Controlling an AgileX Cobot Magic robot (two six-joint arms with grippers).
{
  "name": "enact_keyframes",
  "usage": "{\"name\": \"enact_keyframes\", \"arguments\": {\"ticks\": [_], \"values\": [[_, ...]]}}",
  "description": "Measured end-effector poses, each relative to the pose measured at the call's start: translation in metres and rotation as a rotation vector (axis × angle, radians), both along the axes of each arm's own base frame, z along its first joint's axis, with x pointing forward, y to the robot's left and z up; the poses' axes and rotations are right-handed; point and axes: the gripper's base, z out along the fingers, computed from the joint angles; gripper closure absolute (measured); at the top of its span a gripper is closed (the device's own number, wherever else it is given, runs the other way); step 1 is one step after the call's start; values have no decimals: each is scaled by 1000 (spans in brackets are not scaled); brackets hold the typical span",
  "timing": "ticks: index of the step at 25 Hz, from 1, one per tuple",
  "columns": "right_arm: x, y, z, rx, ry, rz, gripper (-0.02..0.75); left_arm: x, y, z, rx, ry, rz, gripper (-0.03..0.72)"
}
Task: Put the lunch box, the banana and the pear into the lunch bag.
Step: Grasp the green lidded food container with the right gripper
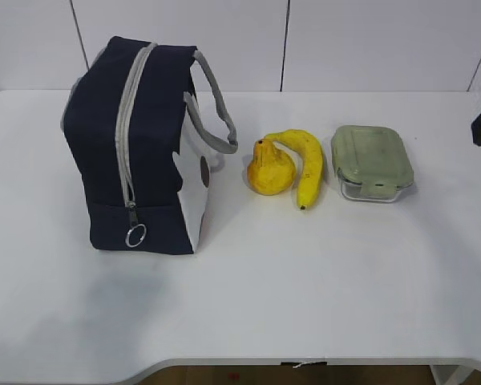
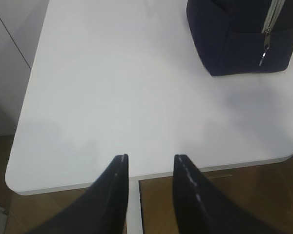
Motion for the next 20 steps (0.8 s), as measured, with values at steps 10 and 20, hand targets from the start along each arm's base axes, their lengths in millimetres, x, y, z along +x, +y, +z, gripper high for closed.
{"name": "enact_keyframes", "arguments": {"ticks": [10, 20], "values": [[21, 1, 10, -8, -19, 19, 192, 0, 0, 0, 0, 0, 0, 452], [58, -12, -6, 79, 67, 79, 271, 0, 0, 0, 0, 0, 0, 452]]}}
